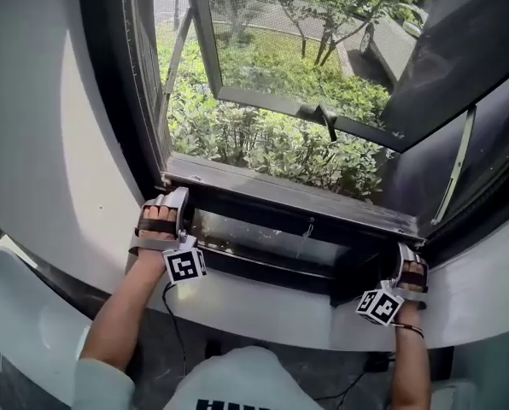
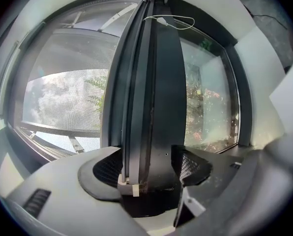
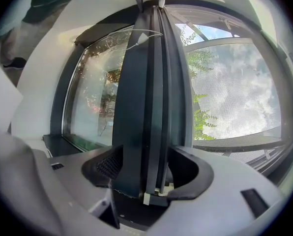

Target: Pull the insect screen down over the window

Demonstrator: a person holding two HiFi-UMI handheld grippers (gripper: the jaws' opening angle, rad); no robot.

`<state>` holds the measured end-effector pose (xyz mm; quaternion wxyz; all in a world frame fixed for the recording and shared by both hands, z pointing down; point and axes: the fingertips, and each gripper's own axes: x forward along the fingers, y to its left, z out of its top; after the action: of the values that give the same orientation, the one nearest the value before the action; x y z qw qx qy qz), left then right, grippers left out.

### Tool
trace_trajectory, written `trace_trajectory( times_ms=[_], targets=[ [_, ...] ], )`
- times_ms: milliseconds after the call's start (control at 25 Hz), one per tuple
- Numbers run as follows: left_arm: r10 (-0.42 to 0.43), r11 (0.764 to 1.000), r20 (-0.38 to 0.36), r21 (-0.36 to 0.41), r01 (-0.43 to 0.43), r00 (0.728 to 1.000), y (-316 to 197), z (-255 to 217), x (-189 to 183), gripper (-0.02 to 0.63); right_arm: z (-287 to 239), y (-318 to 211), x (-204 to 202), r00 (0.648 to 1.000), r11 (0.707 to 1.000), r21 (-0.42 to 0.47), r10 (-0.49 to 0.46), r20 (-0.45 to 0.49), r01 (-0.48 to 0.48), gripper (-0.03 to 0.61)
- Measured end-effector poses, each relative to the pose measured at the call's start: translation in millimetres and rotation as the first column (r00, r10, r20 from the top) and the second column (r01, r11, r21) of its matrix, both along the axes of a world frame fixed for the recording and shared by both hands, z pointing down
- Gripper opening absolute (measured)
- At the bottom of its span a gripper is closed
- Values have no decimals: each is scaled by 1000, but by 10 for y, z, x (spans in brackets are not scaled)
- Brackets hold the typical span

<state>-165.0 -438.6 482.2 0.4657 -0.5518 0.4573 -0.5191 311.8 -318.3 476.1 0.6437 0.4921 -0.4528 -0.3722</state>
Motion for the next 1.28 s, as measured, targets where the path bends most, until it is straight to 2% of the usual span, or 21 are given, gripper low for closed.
trace_trajectory(
  times_ms=[320, 400, 480, 560, 600, 680, 760, 840, 920, 1000, 1080, 1120, 1160, 1200, 1280],
  targets=[
    [-1, 1000, -43, -7, 0, 999, 64, -39, 39, 321, -27, 84, -114, 999, 999, -37, -9, 52, 11, 287],
    [6, 1000, -96, -21, -8, 995, 132, -72, 69, 320, -58, 142, -211, 997, 999, -30, -24, 73, 27, 287],
    [19, 999, -184, -41, -27, 983, 227, -100, 129, 319, -105, 201, -330, 992, 999, -10, -38, 121, 40, 285],
    [28, 995, -304, -80, -55, 952, 335, -105, 218, 319, -162, 252, -465, 977, 999, 20, -47, 208, 43, 285],
    [29, 992, -374, -103, -73, 927, 390, -105, 270, 319, -186, 275, -537, 963, 998, 35, -51, 266, 43, 285],
    [26, 982, -515, -146, -117, 857, 495, -107, 374, 317, -216, 318, -688, 916, 997, 62, -58, 396, 37, 285],
    [19, 971, -635, -172, -165, 772, 605, -113, 462, 293, -239, 360, -850, 846, 996, 85, -69, 529, 28, 285],
    [4, 960, -738, -186, -208, 675, 723, -131, 530, 250, -267, 404, -1024, 743, 994, 105, -83, 664, 17, 285],
    [-18, 952, -820, -190, -242, 572, 847, -146, 586, 205, -285, 460, -1189, 620, 993, 118, -94, 779, 3, 285],
    [-47, 946, -883, -190, -262, 467, 973, -138, 629, 131, -279, 529, -1353, 489, 992, 123, -103, 866, -8, 271],
    [-88, 937, -928, -200, -285, 363, 1084, -99, 657, 79, -246, 597, -1536, 349, 992, 124, -110, 931, -18, 234],
    [-112, 931, -943, -210, -298, 314, 1138, -62, 666, 51, -218, 633, -1629, 278, 992, 123, -111, 954, -25, 196],
    [-136, 924, -952, -221, -313, 273, 1198, -13, 675, 25, -181, 673, -1717, 207, 992, 120, -110, 972, -35, 147],
    [-154, 916, -958, -230, -327, 242, 1266, 41, 688, 20, -133, 717, -1798, 139, 992, 115, -107, 985, -49, 104],
    [-172, 905, -962, -239, -352, 210, 1409, 148, 721, 14, -3, 812, -1938, 37, 992, 97, -95, 995, -81, 18]
  ],
)
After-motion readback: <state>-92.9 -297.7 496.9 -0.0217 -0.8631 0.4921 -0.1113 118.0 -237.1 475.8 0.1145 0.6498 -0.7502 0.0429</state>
